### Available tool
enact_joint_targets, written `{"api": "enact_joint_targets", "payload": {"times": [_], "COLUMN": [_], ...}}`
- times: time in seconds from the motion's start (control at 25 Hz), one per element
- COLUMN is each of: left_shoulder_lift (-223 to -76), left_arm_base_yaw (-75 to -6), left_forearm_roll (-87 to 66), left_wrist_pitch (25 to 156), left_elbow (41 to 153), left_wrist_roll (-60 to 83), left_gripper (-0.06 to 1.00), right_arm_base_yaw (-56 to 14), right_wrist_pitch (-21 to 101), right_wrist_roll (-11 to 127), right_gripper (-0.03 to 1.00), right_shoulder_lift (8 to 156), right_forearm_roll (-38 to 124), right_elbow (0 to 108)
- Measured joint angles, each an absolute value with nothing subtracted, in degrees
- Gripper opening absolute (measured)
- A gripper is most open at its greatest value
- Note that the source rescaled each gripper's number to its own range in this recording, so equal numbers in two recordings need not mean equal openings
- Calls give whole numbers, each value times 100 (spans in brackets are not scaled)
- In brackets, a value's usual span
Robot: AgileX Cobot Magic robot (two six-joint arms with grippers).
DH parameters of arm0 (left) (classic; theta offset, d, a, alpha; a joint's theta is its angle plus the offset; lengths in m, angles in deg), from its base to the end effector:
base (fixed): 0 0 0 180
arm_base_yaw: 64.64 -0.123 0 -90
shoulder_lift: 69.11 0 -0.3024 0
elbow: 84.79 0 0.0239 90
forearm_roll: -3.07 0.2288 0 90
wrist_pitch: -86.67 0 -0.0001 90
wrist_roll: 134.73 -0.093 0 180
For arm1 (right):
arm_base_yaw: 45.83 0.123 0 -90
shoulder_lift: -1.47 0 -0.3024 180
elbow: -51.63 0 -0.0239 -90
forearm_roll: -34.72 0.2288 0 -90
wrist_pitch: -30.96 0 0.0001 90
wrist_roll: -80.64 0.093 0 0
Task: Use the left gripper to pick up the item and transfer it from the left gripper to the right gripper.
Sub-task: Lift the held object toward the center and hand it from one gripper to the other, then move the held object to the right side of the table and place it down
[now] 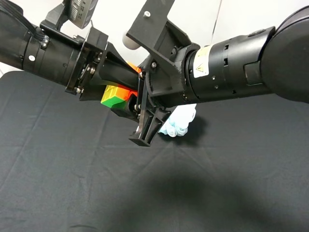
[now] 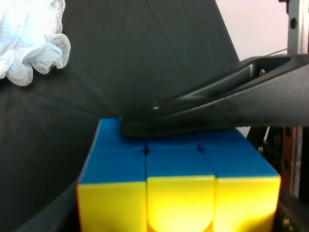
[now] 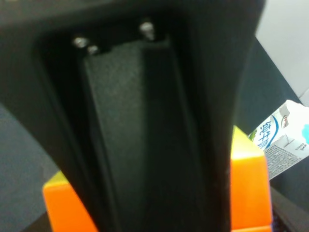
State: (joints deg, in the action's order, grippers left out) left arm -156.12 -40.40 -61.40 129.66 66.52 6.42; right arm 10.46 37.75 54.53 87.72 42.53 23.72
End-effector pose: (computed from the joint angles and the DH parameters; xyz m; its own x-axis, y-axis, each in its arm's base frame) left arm 0.2046 -0.1549 0.2932 -0.8573 0.1187 -0.5010 0.4595 0.6153 -0.6405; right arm 0.1533 0.2325 0.3051 -0.0061 -0.5764 -0.8171 -0.8864 0.3813 -0.2624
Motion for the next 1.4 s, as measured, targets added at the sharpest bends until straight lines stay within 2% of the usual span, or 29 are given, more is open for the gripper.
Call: {"api": "enact_joint_targets", "payload": {"times": [0.04, 0.08, 0.16, 0.24, 0.32, 0.52, 1.04, 1.4], "left_shoulder_lift": [-15612, -15612, -15612, -15612, -15612, -15612, -15165, -14067], "left_arm_base_yaw": [-4040, -4040, -4040, -4040, -4040, -4040, -4040, -4040], "left_forearm_roll": [-6117, -6075, -6039, -6027, -6027, -6023, -5455, -3977], "left_wrist_pitch": [12953, 12916, 12845, 12815, 12811, 12845, 13092, 12931], "left_elbow": [6652, 6652, 6652, 6652, 6652, 6652, 6652, 6652], "left_wrist_roll": [642, 635, 629, 623, 623, 623, 703, 1978], "left_gripper": [7, 22, 66, 86, 94, 99, 100, 100], "right_arm_base_yaw": [1046, 1046, 1046, 1046, 1046, 1046, 1046, 1076], "right_wrist_pitch": [3782, 3801, 3825, 3830, 3830, 3811, 3776, 3766], "right_wrist_roll": [5453, 5453, 5453, 5453, 5453, 5453, 5453, 5469], "right_gripper": [1, 1, 1, 1, 1, 1, 1, 1], "right_shoulder_lift": [8778, 8778, 8795, 8800, 8800, 8800, 8800, 8800], "right_forearm_roll": [4260, 4260, 4260, 4260, 4260, 4260, 4260, 4265], "right_elbow": [2372, 2372, 2372, 2372, 2372, 2372, 2372, 2372]}}
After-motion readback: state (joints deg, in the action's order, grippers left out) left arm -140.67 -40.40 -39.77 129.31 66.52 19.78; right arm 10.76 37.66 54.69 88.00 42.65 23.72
